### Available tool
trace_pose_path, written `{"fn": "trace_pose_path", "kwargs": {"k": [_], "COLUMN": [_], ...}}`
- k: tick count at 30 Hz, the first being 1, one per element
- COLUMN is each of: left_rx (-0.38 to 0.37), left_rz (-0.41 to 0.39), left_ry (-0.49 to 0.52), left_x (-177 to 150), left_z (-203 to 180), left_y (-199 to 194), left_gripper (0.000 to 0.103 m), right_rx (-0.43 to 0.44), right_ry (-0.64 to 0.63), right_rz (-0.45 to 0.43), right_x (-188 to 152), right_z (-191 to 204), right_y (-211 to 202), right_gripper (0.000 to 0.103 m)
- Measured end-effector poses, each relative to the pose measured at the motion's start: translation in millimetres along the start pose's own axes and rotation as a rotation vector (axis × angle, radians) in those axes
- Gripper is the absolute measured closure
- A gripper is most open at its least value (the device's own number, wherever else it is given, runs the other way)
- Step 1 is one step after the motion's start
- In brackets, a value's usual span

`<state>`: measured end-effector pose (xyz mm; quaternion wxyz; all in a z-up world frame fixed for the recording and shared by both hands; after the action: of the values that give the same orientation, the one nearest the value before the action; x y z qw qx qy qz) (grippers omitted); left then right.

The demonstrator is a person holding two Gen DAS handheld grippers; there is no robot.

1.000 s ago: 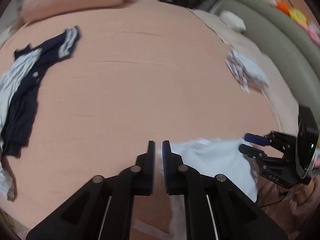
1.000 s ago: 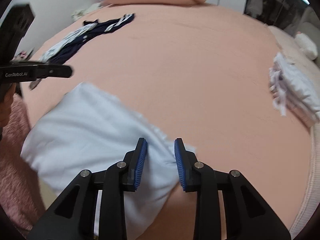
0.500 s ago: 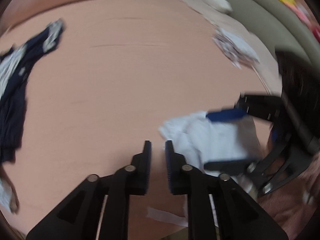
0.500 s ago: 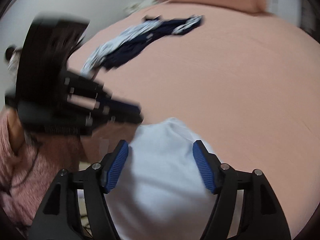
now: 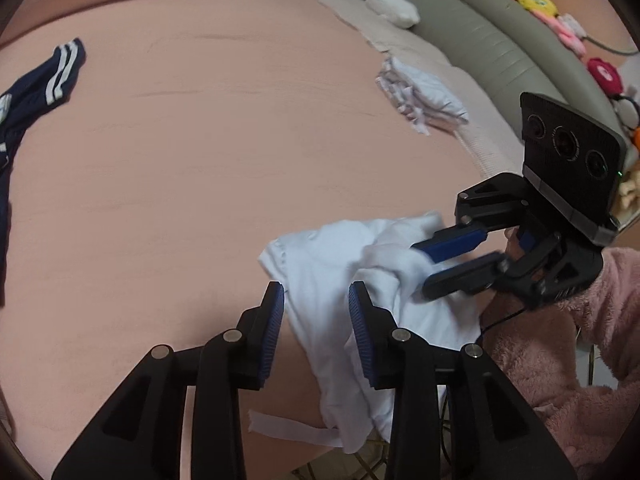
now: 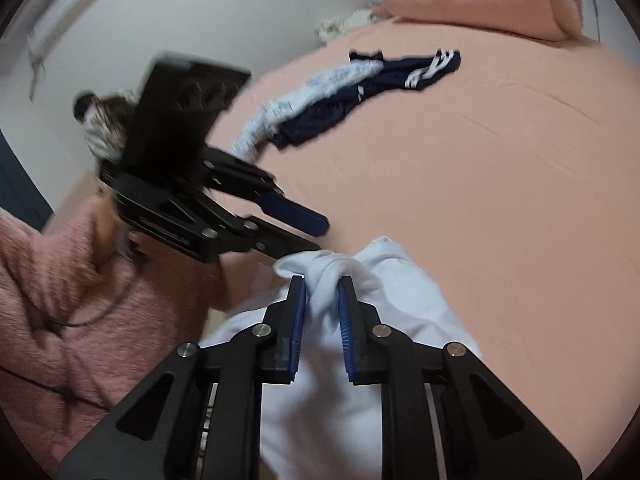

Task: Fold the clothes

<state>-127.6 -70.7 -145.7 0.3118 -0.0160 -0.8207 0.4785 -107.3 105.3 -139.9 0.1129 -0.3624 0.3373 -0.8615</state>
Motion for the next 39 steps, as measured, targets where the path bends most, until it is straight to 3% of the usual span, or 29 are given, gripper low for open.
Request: {"fn": "trace_pose_path", "kwargs": {"k": [4, 7, 11, 13, 14, 17, 19, 21, 23, 26, 28, 31, 33, 39], "left_rx": [-0.017, -0.029, -0.011, -0.021, -0.038, -0.083, -0.053, -0.019, -0.004, -0.065, -0.07, -0.056, -0.02, -0.024], "left_rz": [0.019, 0.002, -0.022, -0.042, -0.055, -0.021, 0.046, 0.108, 0.135, 0.088, 0.068, 0.052, 0.06, 0.075], "left_ry": [0.043, 0.095, 0.074, 0.042, 0.033, 0.049, 0.08, 0.103, 0.095, 0.046, 0.022, -0.021, -0.071, -0.154], "left_x": [-2, -5, -12, -15, -15, -8, -7, -6, -7, 2, 8, 12, 8, -29], "left_z": [-10, -22, -18, -15, -16, -30, -39, -45, -47, -50, -49, -43, -31, -34], "left_y": [1, -9, -32, -39, -41, -16, 7, 28, 38, 33, 32, 29, 24, 21], "left_gripper": [0.067, 0.067, 0.067, 0.054, 0.041, 0.039, 0.044, 0.07, 0.085, 0.088, 0.087, 0.085, 0.059, 0.059], "right_rx": [-0.018, -0.11, -0.266, -0.304, -0.312, -0.302, -0.336, -0.362, -0.39, -0.395, -0.333, -0.286, -0.326, -0.448], "right_ry": [0.051, 0.088, 0.136, 0.147, 0.152, 0.19, 0.212, 0.241, 0.285, 0.359, 0.386, 0.358, 0.364, 0.382], "right_rz": [-0.048, -0.036, 0.001, 0.01, 0.012, -0.004, -0.023, -0.04, -0.049, -0.065, -0.088, -0.101, -0.098, -0.089], "right_x": [1, -2, -9, -10, -10, -8, -8, -11, -18, -33, -50, -68, -66, -61], "right_z": [-5, -14, -27, -30, -30, -29, -29, -29, -29, -26, -12, 18, 19, 20], "right_y": [-9, -9, -3, -1, -1, 0, -3, -6, -14, -32, -43, -43, -34, -8], "right_gripper": [0.087, 0.085, 0.075, 0.075, 0.075, 0.066, 0.064, 0.064, 0.064, 0.061, 0.047, 0.028, 0.026, 0.027]}}
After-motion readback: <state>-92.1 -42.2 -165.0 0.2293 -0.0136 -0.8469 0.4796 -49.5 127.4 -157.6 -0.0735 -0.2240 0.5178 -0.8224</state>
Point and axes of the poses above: each gripper's, at about its wrist camera, not at the fingertips, and y roughly the way its jaws point, z to its left, x to its top, the point moved 2 cm from there along y, roughly the way its jaws point, and after that the axes turned 8 degrees about y, right-handed, at the moved point
